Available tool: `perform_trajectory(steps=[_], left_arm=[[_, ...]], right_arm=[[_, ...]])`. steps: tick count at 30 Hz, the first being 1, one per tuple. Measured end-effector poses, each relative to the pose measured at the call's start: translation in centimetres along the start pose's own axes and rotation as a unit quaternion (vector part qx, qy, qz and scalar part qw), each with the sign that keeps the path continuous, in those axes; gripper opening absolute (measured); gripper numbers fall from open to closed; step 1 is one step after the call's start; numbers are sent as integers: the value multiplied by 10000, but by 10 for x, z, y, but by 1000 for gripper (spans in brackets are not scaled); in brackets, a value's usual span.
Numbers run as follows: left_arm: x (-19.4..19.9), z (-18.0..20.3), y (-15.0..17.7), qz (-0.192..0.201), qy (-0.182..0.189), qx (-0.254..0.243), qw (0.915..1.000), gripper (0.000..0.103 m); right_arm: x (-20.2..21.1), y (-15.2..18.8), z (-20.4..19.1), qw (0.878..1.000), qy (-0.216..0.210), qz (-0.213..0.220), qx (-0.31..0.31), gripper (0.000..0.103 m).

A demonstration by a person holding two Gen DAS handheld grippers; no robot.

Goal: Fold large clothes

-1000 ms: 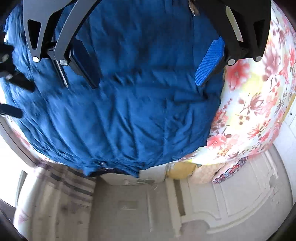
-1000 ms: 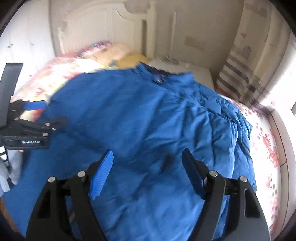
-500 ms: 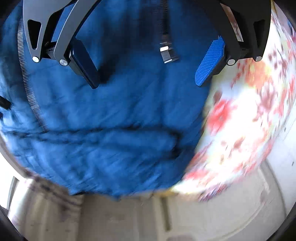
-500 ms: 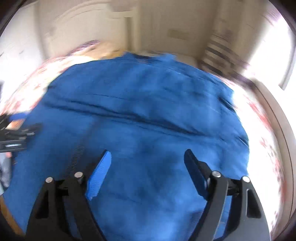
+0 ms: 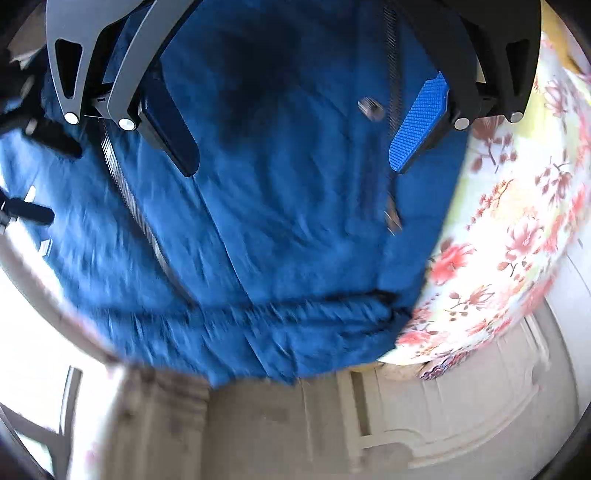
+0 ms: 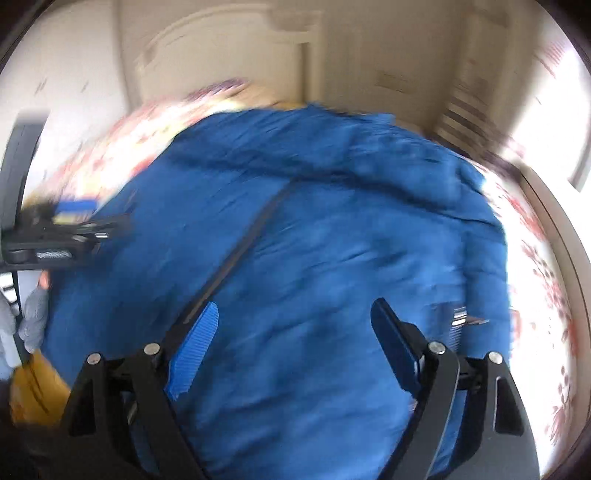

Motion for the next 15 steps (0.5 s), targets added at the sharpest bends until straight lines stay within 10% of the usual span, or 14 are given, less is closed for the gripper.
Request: perform_trajectory(steps=[15], left_arm=[[23, -46, 66, 346, 34, 307, 9989, 99]], right_arm=[[32, 83, 40, 9970, 76, 613, -468, 88]])
Point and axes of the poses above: each gripper's, at about its wrist camera, not at the fingertips, and x roughly against the way its jaws point, z to its right, y to its underside, the point moved 4 cm from there along -x, roughly the way its jaws point, and after that the axes turned 2 degrees about -z, right-handed, at the moved point
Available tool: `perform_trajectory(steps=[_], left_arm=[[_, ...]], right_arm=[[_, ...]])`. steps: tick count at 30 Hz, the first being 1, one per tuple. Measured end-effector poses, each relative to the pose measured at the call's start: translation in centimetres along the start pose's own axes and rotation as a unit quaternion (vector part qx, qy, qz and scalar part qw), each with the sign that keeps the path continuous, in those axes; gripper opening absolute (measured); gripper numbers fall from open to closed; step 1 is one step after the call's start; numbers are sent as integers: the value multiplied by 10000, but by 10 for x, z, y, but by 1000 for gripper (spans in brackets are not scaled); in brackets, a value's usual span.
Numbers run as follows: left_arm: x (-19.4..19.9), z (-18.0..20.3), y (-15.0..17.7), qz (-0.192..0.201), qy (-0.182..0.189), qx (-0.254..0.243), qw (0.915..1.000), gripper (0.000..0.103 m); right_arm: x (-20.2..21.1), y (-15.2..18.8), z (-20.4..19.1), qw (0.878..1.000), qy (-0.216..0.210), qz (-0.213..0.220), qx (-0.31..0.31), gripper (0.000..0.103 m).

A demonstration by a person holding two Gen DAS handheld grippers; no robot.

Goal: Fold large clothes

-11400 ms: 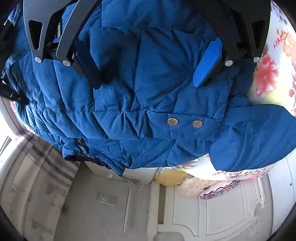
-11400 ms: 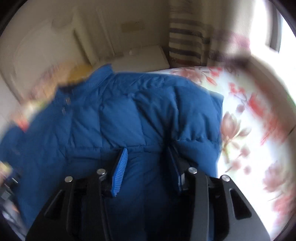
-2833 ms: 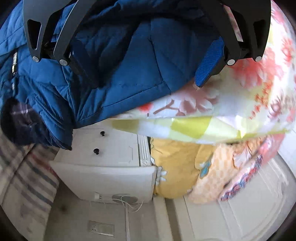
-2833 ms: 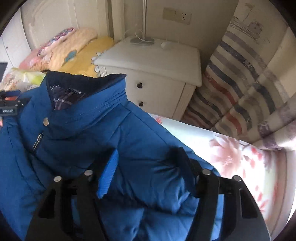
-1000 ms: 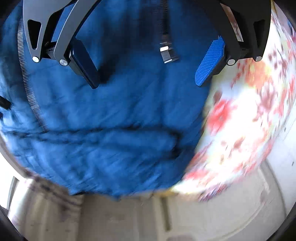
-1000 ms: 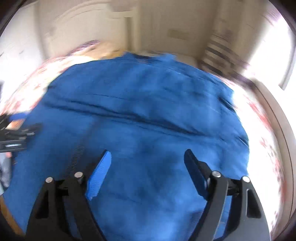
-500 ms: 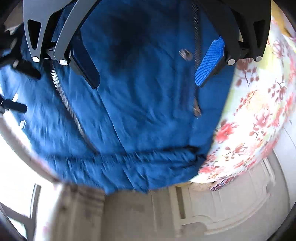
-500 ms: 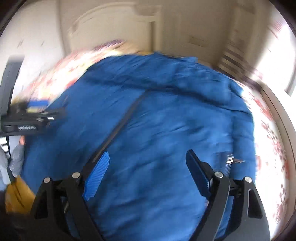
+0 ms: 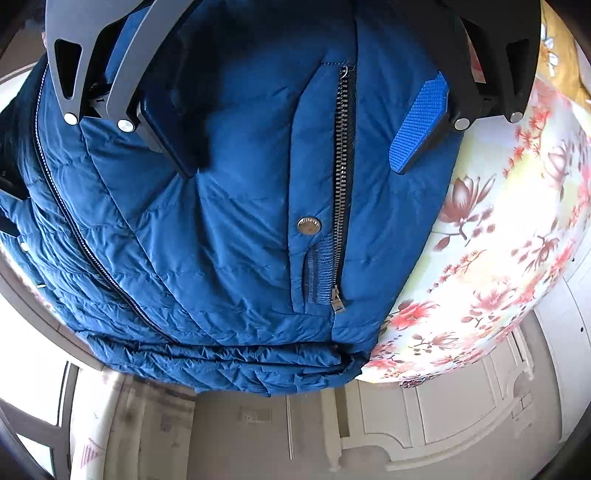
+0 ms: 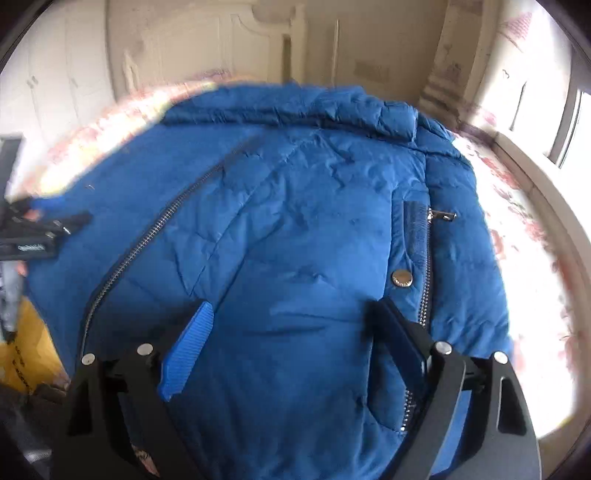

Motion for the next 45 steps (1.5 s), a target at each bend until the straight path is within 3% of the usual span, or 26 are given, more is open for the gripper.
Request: perform_trajectory(steps=[6, 8, 11, 14, 17, 29, 34, 38, 42, 45], left_arm=[[9, 4, -1, -78, -188, 84, 9998, 99], [23, 12, 0, 60, -17, 80, 9999, 99], [39, 37, 5, 324, 36, -280, 9991, 99], [26, 56, 15, 240, -177, -664, 9973, 99], [19, 49, 16, 315, 95, -495, 9982, 99], [18, 49, 17, 321, 110, -537, 9980, 99], [19, 50, 18, 347, 110, -524, 9980, 99], [19, 50, 18, 347, 111, -522, 9980, 99], [28, 45, 19, 201, 116, -410, 9989, 99], [36, 35, 24, 246, -24, -434, 9988, 99]], right_arm=[[4, -8, -6, 9993, 368, -87, -47, 88], [13, -11, -16, 9994, 319, 130, 15, 88], [18, -11, -36, 9990, 201, 302, 254, 88], [1, -4, -44, 9991, 144, 128, 376, 89], [-4, 2, -36, 9996, -111, 262, 79, 93], [2, 4, -36, 9998, -107, 141, 90, 93], [25, 12, -17, 9990, 304, 284, -157, 93], [23, 29, -9, 9987, 319, 404, -62, 94], [28, 22, -10, 9988, 442, 148, -127, 94], [37, 20, -6, 9978, 605, 269, -93, 94]])
Point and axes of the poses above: each gripper's, at about its wrist camera, not at the fingertips, and x roughly against the way its jaws point, z to its right, y to its underside, the point moved 4 cm from there along -x, roughly the way its jaws point, and after that the axes turned 2 degrees about -z, right-handed, at the moved point
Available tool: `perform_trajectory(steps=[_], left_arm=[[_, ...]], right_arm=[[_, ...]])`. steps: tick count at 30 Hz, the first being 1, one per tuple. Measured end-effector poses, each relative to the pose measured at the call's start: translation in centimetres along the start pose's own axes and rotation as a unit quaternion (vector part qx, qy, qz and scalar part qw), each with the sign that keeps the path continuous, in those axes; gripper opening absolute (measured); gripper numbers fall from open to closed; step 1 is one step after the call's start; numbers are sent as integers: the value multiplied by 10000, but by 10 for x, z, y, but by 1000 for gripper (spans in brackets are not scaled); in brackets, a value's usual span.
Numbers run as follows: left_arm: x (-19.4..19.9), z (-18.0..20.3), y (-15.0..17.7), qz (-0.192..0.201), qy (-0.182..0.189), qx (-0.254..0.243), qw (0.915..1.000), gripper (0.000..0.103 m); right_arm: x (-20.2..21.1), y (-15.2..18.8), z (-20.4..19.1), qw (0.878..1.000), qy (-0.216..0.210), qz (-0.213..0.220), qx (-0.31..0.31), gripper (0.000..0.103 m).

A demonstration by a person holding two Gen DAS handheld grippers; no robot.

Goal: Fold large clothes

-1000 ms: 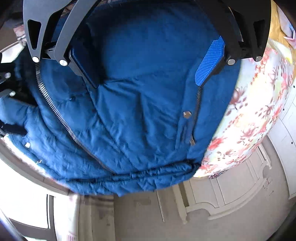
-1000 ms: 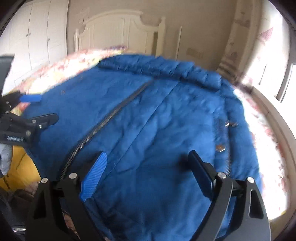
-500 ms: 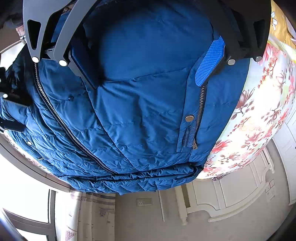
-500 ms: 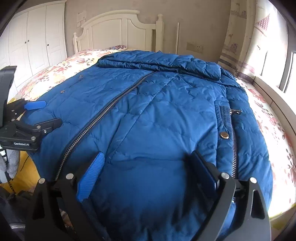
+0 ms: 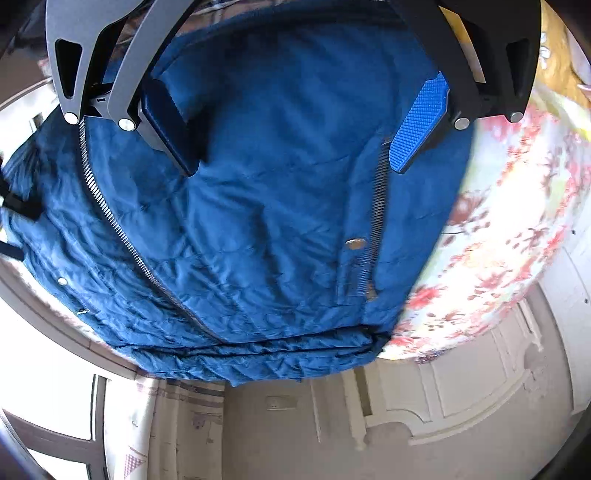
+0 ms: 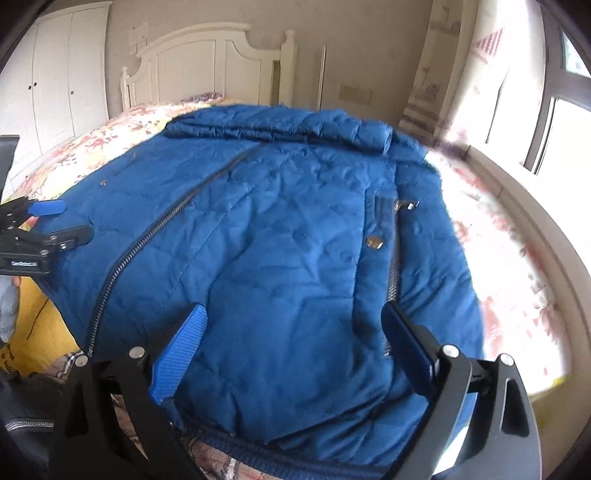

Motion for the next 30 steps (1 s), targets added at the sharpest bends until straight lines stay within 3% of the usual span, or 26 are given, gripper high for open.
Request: perform_trajectory(steps=[2, 5, 9, 12, 14, 20, 25, 30], left_arm=[[-4, -16, 11, -94, 96, 150, 9998, 99], [-2, -35, 20, -34, 325, 311, 9990, 99], [18, -54, 22, 148, 73, 524, 9985, 99], [6, -73, 28, -51, -174, 725, 9972, 99], [1, -83, 34, -51, 177, 982, 9950, 99], [19, -99, 53, 11, 200, 1035, 9944, 99], [20, -122, 79, 26, 706, 1664, 9835, 99], [7, -122, 80, 58, 1096, 1900, 9756, 99]], right_arm=[[-5, 6, 13, 9998, 70, -108, -121, 94], [-8, 18, 27, 9988, -192, -176, -424, 98], [7, 17, 32, 9989, -69, -100, -459, 98], [4, 24, 42, 9981, 47, -151, -594, 98], [-2, 32, 46, 9979, -99, -119, -623, 98], [29, 57, 58, 9963, -302, -62, -800, 98], [38, 114, 99, 9733, -916, -4, -2107, 90], [21, 124, 106, 9472, -1764, 393, -2647, 88]])
Point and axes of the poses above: each gripper's, at about its wrist camera, not at the fingertips, and x roughly against the way its jaws point, z to its right, y to its underside, the point moved 4 cm from there along -x, roughly the way its jaws point, and after that the axes turned 2 degrees about -z, right-handed, at the moved point
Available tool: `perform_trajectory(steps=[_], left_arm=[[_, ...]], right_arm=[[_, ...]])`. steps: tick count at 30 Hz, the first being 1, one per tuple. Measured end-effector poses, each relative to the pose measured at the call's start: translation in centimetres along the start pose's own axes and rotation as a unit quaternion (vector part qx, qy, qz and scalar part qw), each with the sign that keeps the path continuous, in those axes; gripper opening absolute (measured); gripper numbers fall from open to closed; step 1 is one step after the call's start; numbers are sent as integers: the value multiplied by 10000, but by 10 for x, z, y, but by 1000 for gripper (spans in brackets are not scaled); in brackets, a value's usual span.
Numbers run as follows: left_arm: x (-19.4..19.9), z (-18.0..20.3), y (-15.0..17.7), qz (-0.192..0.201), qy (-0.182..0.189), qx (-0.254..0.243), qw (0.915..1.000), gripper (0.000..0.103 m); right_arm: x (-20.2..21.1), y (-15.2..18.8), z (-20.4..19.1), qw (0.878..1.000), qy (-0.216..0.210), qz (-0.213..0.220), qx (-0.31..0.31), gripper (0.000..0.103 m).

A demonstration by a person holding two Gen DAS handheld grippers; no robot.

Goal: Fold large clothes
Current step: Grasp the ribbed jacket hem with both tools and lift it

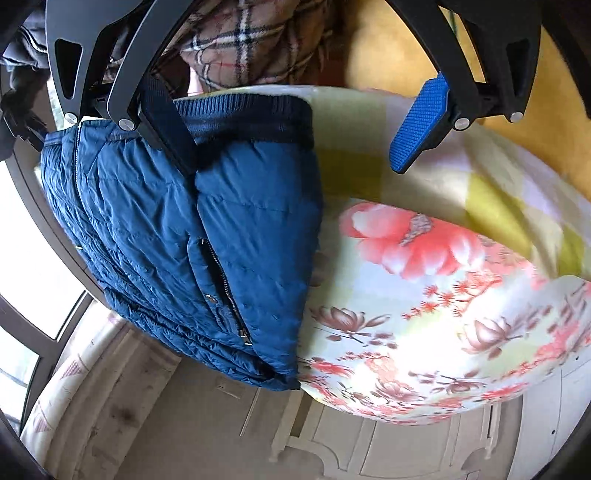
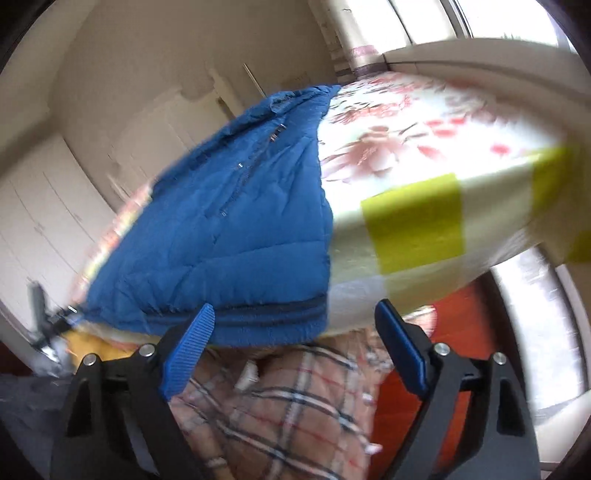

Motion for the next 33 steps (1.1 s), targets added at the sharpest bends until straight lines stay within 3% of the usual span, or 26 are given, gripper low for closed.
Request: perform_trajectory(steps=[3, 4, 5, 6, 7, 9, 10, 15, 20, 27, 31, 32, 33], left_arm=[[-5, 6, 1, -5, 120, -14, 9999, 99], [-6, 7, 2, -14, 142, -13, 9999, 99], [-7, 10, 3, -40, 203, -16, 9998, 93], [-7, 15, 4, -36, 297, -57, 9995, 74], [-3, 19, 7, 8, 381, -132, 9992, 66], [10, 32, 9, 212, 140, -413, 9988, 51], [15, 38, 9, 291, 46, -569, 9979, 48], [27, 47, -7, 472, 203, -577, 9970, 47], [2, 38, -27, 232, 369, -239, 9988, 47], [-14, 54, -38, 174, 460, -339, 9982, 50], [-18, 59, -37, 197, 278, -520, 9981, 50], [-17, 58, -36, 199, 217, -556, 9980, 45], [-15, 55, -34, 182, 252, -539, 9981, 35]], right_arm=[[-11, -4, -2, 9996, -236, 122, 28, 87], [-14, -5, -5, 9993, -349, 140, 45, 73], [-16, -6, -8, 9992, -362, 134, 79, 66], [-17, -5, -12, 9994, -245, 109, 198, 59], [-15, -4, -16, 9992, -195, 106, 345, 48], [-4, -3, -25, 9981, -261, 172, 535, 35], [1, -3, -29, 9976, -246, 195, 621, 28], [15, -17, -51, 9943, -264, 429, 945, 26], [-1, -30, -44, 9965, -286, 457, 635, 42], [-20, -40, -52, 9965, -385, 436, 597, 42], [-26, -39, -51, 9966, -433, 540, 436, 34], [-26, -38, -51, 9968, -433, 520, 434, 31], [-25, -37, -51, 9970, -412, 504, 424, 26]])
Point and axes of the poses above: each gripper's, at about its wrist camera, not at the fingertips, and x roughly against the way its jaws point, z to its right, y to its underside, the point moved 4 cm from there along -x, roughly the way its jaws point, and after that the axes turned 2 degrees about -z, right-handed, at the moved point
